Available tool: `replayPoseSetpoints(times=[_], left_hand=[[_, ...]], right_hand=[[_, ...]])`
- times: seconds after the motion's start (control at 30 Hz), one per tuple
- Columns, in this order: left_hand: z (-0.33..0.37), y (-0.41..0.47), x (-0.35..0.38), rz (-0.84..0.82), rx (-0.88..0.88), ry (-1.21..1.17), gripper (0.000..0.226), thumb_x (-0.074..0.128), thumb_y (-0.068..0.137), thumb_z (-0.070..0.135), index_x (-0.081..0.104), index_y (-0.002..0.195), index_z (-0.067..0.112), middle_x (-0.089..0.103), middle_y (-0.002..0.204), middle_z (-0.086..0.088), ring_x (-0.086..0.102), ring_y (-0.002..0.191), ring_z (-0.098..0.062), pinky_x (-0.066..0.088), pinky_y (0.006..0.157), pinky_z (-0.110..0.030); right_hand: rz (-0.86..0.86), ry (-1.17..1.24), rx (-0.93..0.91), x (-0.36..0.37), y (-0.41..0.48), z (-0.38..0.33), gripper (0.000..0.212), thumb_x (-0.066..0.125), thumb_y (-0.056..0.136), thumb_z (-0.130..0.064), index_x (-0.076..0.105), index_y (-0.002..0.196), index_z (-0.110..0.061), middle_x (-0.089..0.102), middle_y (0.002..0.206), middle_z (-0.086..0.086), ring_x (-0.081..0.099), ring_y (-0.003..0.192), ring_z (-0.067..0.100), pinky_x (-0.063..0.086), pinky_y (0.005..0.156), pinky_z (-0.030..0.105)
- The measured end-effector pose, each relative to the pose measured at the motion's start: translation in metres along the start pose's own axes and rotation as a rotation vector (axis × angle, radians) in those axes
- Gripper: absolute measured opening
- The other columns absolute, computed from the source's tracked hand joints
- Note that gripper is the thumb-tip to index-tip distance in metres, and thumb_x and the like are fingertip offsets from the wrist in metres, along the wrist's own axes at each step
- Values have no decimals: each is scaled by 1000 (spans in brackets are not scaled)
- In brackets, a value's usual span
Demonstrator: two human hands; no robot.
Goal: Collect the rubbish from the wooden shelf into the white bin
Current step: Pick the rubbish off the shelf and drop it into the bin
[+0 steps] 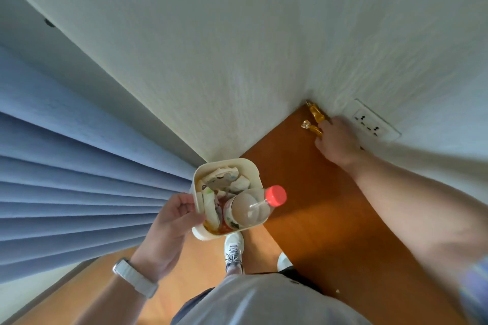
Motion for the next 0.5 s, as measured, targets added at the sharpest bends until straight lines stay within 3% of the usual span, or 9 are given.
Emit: replayPoseSetpoints(times=[0.27, 0.43, 0.5], left_hand=[[0, 2, 4, -18, -1, 21, 55, 69, 65, -2, 51, 116, -15, 62, 102, -30, 60, 95, -40, 45, 95, -56], [8, 6, 11, -58, 20, 61, 46, 68, 66, 5, 57, 109, -6, 67, 95, -24, 69, 80, -29, 59, 68, -32], [10, 6, 12, -94, 16, 69, 47, 69, 67, 5, 57, 111, -6, 69, 96, -23, 69, 81, -30, 60, 67, -31]], right_hand=[[-97, 39, 27, 9, -19, -7, 18, 55, 91, -27, 61, 100, -13, 56, 106, 9, 57, 99, 32, 46, 72, 38], [-104, 245, 41, -5, -53, -15, 17, 57, 89, -31, 55, 80, -17, 52, 80, 1, 58, 75, 25, 44, 62, 40], [-113, 367, 1, -19, -65, -24, 19, 59, 89, -33, 57, 79, -17, 57, 75, 5, 59, 69, 27, 45, 60, 44]])
Point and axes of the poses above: each hand's wrist, its own y-axis towards the middle knuckle, its own x-axis out of the palm, z = x × y, the point moved 2 cm from there along y, towards the middle knuckle
